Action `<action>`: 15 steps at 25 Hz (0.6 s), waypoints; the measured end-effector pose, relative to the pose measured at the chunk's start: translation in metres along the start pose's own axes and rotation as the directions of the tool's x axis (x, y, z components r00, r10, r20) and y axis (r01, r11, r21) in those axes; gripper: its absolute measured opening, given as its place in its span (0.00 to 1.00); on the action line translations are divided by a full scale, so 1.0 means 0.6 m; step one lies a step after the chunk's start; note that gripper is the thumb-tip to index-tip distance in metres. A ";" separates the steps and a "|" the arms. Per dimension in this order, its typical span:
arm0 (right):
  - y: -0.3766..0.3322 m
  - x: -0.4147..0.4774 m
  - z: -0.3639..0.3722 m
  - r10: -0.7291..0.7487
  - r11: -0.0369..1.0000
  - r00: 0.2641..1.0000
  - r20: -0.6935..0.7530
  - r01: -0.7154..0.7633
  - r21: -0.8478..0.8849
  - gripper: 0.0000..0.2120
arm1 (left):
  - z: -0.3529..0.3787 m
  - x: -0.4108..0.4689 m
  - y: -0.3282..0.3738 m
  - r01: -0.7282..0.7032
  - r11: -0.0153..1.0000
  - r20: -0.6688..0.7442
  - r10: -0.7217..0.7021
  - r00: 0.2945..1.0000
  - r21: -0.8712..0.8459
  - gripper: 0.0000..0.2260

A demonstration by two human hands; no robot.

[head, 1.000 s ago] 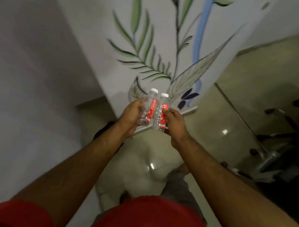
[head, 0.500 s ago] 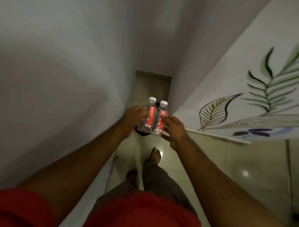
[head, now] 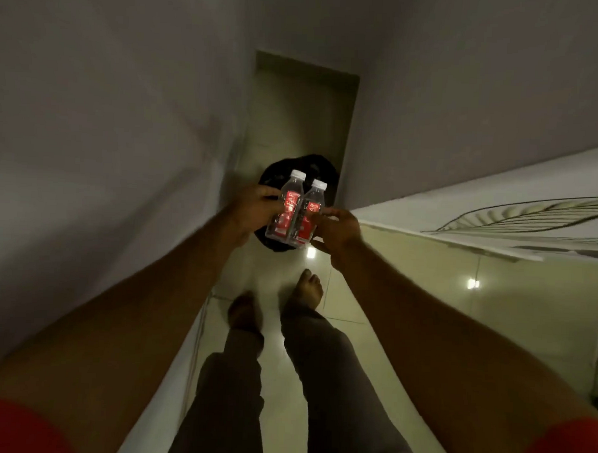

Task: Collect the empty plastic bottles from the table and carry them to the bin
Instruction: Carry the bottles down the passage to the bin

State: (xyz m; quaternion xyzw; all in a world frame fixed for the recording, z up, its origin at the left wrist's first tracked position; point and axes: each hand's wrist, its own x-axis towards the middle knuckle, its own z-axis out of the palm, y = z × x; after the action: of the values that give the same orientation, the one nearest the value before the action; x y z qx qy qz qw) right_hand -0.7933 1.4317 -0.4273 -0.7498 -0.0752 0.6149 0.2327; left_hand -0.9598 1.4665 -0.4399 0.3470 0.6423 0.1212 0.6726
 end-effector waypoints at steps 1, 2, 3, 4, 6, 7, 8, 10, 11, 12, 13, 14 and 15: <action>0.019 0.060 0.016 -0.002 1.000 1.000 0.001 0.002 -0.005 0.08 | 0.000 0.057 -0.029 0.008 1.000 0.001 -0.008 1.000 0.008 0.12; 0.031 0.102 0.025 -0.015 1.000 1.000 0.008 0.015 -0.007 0.07 | 0.000 0.090 -0.045 0.009 1.000 -0.011 -0.009 1.000 0.016 0.10; 0.041 0.130 0.033 -0.012 1.000 1.000 0.021 0.012 -0.026 0.08 | 0.000 0.116 -0.061 0.020 1.000 -0.029 -0.019 0.999 0.016 0.08; 0.061 0.170 0.043 -0.002 0.999 1.000 0.022 0.003 -0.038 0.09 | 0.001 0.149 -0.086 0.036 0.999 -0.042 -0.034 0.999 0.029 0.08; 0.105 0.245 0.063 0.024 0.997 1.000 0.015 -0.023 -0.074 0.09 | 0.005 0.211 -0.141 0.085 0.992 -0.065 -0.080 0.995 0.090 0.09; 0.128 0.278 0.072 0.034 0.995 0.999 -0.004 -0.034 -0.098 0.09 | 0.009 0.235 -0.165 0.114 0.987 -0.087 -0.104 0.991 0.114 0.10; 0.152 0.311 0.080 0.031 0.993 0.999 -0.023 -0.034 -0.110 0.09 | 0.013 0.255 -0.186 0.120 0.984 -0.103 -0.107 0.989 0.129 0.10; 0.182 0.363 0.092 0.015 0.989 0.998 -0.054 -0.023 -0.149 0.06 | 0.021 0.280 -0.203 0.117 0.979 -0.149 -0.093 0.984 0.164 0.09; 0.183 0.375 0.099 -0.003 0.986 0.998 -0.058 -0.007 -0.168 0.04 | 0.025 0.293 -0.209 0.116 0.979 -0.160 -0.089 0.983 0.168 0.10; 0.189 0.388 0.104 -0.019 0.984 0.999 -0.043 0.011 -0.178 0.03 | 0.032 0.304 -0.219 0.116 0.980 -0.166 -0.089 0.982 0.159 0.11; 0.181 0.389 0.106 -0.022 0.986 0.999 -0.029 0.017 -0.165 0.06 | 0.040 0.310 -0.222 0.109 0.980 -0.166 -0.082 0.983 0.164 0.14; 0.177 0.390 0.103 -0.029 0.989 0.999 -0.026 0.025 -0.144 0.11 | 0.050 0.311 -0.222 0.086 0.977 -0.154 -0.055 0.986 0.196 0.16; 0.172 0.381 0.103 -0.031 0.993 0.999 -0.037 0.027 -0.113 0.14 | 0.054 0.308 -0.224 0.071 0.970 -0.154 -0.035 0.987 0.234 0.17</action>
State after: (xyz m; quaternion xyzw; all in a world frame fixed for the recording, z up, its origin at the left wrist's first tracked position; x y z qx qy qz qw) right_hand -0.8168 1.4481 -0.6840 -0.7724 -0.1162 0.5913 0.2004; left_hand -0.9402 1.4707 -0.6696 0.3980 0.7098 0.0504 0.5790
